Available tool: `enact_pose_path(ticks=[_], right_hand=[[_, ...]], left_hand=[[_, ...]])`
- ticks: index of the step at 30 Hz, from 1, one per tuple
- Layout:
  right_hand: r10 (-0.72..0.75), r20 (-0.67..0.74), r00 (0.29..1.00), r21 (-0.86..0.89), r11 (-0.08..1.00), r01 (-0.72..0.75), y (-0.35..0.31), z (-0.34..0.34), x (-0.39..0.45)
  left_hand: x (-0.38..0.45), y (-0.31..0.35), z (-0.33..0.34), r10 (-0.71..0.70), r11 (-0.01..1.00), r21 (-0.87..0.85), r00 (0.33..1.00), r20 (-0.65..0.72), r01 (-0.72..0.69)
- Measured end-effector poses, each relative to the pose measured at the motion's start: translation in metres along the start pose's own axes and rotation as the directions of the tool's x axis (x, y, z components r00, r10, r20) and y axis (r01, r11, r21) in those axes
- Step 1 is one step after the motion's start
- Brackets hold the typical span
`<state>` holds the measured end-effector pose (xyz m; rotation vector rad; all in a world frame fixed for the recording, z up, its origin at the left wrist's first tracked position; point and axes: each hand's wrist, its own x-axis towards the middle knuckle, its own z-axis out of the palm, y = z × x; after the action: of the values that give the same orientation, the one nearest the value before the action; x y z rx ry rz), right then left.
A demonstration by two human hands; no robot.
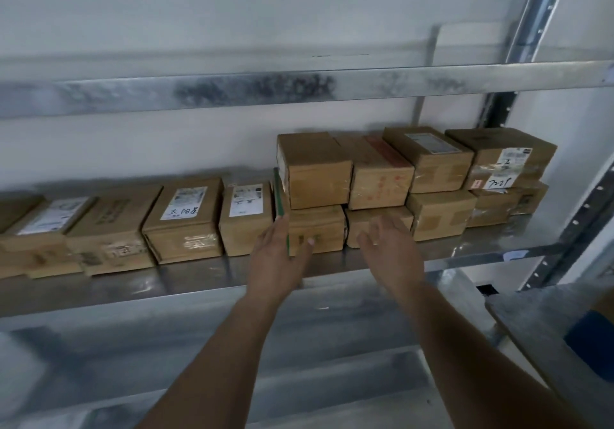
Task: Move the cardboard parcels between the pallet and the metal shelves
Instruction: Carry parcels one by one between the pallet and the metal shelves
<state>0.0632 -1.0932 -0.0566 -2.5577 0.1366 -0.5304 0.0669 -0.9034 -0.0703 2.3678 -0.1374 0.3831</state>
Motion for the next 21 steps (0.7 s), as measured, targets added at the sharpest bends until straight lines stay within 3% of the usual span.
enact_pose_path(ticks=[12,21], right_hand=[[0.038,0.018,0.999,0.084,0.996,-0.039,-0.032,0.008,0.11],[0.064,0.156,0.986,0.136,0.987,-0.086,-0.048,0.029,0.129]], left_hand=[[0.118,0.006,-0.012,0.055,0.99,-0.131,0.998,0.017,-0.052],[0.151,-0.006,-0.008,-0.154,0.966,-0.166,0.96,0.235,0.196]])
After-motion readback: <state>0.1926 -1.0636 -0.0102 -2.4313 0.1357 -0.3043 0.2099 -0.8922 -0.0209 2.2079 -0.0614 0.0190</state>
